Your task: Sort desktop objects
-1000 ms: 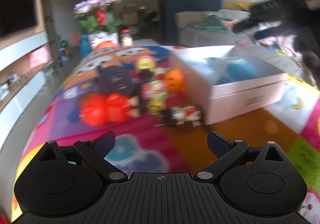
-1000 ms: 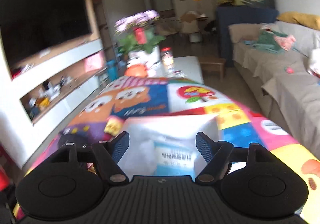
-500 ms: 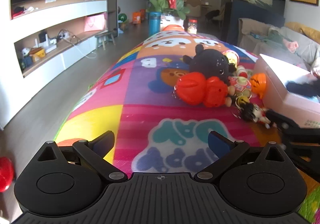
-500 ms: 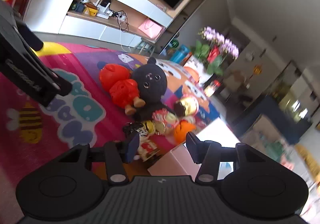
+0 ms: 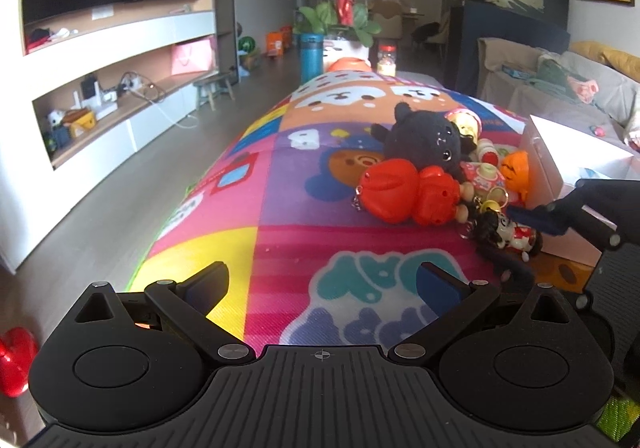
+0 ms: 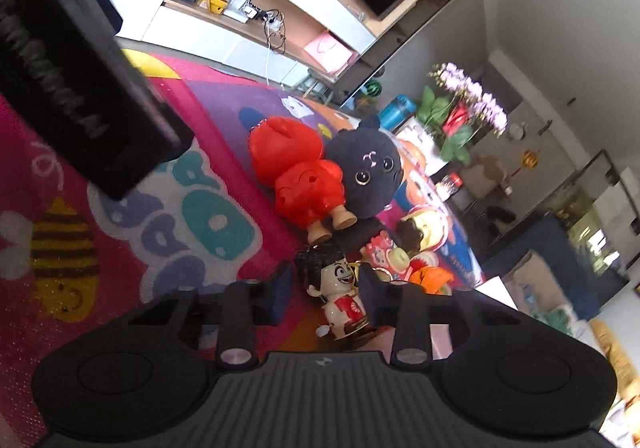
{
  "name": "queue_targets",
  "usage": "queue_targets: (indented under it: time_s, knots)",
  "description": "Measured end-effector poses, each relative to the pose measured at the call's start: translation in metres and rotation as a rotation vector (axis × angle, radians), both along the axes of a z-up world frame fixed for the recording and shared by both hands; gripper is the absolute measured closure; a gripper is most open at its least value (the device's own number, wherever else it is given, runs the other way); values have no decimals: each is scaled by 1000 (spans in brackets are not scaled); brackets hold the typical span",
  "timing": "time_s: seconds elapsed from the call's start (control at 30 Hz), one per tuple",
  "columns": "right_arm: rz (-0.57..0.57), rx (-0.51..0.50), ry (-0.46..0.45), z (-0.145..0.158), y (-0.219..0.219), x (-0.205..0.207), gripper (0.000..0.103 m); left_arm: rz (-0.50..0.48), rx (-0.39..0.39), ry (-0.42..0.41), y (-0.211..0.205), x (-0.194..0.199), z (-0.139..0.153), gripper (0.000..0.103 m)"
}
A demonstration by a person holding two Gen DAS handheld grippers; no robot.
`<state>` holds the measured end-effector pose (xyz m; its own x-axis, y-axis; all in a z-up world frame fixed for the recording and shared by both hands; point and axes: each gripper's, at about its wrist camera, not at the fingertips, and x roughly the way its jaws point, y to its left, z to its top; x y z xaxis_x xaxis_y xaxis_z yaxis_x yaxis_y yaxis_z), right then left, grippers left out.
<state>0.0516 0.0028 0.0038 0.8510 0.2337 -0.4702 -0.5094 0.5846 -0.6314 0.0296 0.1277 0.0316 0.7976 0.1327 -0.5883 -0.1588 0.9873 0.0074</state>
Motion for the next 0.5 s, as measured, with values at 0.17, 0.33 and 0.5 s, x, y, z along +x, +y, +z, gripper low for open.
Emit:
queue_targets:
  time_s: [0.17,0.33,0.5]
  knots:
    - [-20,93,44,15,-34,-28,103,-17,-7,10,-3,0,-4,0]
    - [-152,146,84,26,-91,-40,103,-64,9,17,-18,6,-7,0]
    - [-323,238,137,27,-148,-15,103,-121,57,3,-41,19,-5,0]
